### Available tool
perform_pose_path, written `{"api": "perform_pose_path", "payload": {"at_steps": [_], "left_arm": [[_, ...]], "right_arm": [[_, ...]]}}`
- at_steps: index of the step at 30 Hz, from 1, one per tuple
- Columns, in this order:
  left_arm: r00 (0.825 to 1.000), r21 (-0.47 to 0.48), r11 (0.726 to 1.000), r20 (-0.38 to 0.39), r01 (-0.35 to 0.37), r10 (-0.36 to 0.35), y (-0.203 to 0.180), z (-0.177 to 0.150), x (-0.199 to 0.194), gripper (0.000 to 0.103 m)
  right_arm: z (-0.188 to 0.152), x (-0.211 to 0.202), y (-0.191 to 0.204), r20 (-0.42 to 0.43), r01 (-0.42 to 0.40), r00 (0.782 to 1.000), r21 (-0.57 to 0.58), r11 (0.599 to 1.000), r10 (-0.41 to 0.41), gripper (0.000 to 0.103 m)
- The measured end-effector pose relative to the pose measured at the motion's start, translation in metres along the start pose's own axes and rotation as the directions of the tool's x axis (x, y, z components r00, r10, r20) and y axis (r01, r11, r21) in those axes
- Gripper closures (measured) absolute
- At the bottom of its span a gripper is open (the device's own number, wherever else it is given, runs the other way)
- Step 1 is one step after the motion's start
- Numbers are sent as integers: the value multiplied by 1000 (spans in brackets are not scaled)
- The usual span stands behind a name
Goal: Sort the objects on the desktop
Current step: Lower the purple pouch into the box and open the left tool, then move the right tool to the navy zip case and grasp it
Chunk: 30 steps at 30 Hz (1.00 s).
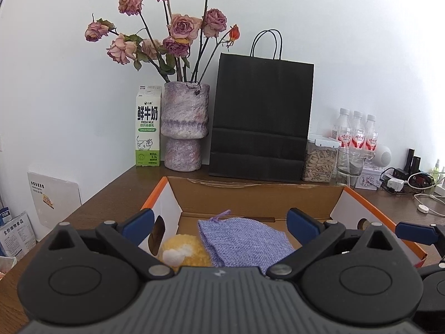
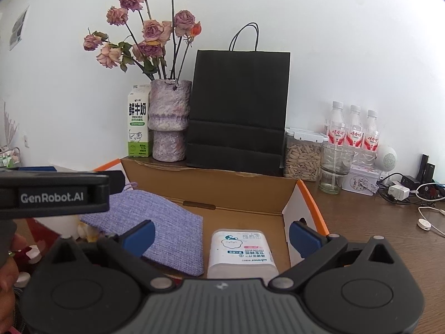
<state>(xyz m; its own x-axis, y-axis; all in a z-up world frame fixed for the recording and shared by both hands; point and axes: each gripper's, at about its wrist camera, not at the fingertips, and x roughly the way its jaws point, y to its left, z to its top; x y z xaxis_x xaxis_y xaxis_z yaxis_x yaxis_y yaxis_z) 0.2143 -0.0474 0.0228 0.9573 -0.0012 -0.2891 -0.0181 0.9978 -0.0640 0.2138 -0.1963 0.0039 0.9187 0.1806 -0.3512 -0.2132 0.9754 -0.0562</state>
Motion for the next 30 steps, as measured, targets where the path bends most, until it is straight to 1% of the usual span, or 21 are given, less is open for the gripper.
{"api": "perform_pose_path", "payload": {"at_steps": [5, 9, 12, 14, 20, 22, 30], "left_arm": [[1000, 6, 1000, 21, 9, -9, -2, -1, -5, 0], [1000, 24, 1000, 30, -4, 3, -3, -1, -13, 0], [999, 18, 1000, 41, -6, 5, 1, 0, -26, 0], [999, 19, 1000, 33, -3, 2, 4, 1, -33, 0], [999, 27, 999, 29, -25, 24, 19, -1, -60, 0], [999, 34, 999, 15, -32, 32, 26, -4, -67, 0], [996, 17, 998, -70, -54, 55, 55, -25, -94, 0]], "right_arm": [[-2, -10, -1, 18, -5, 1000, -8, 1000, 5, 0], [-5, -17, -3, 24, 4, 1000, -9, 1000, -4, 0], [-7, -25, -8, 23, 19, 1000, 8, 1000, -19, 0], [-8, -32, -11, 24, 24, 999, 19, 1000, -25, 0], [-18, -58, -10, 2, 16, 1000, 17, 1000, -16, 0], [-23, -65, -7, -13, 24, 1000, 8, 1000, -24, 0], [-40, -98, 0, -58, 2, 998, 2, 1000, -2, 0]]}}
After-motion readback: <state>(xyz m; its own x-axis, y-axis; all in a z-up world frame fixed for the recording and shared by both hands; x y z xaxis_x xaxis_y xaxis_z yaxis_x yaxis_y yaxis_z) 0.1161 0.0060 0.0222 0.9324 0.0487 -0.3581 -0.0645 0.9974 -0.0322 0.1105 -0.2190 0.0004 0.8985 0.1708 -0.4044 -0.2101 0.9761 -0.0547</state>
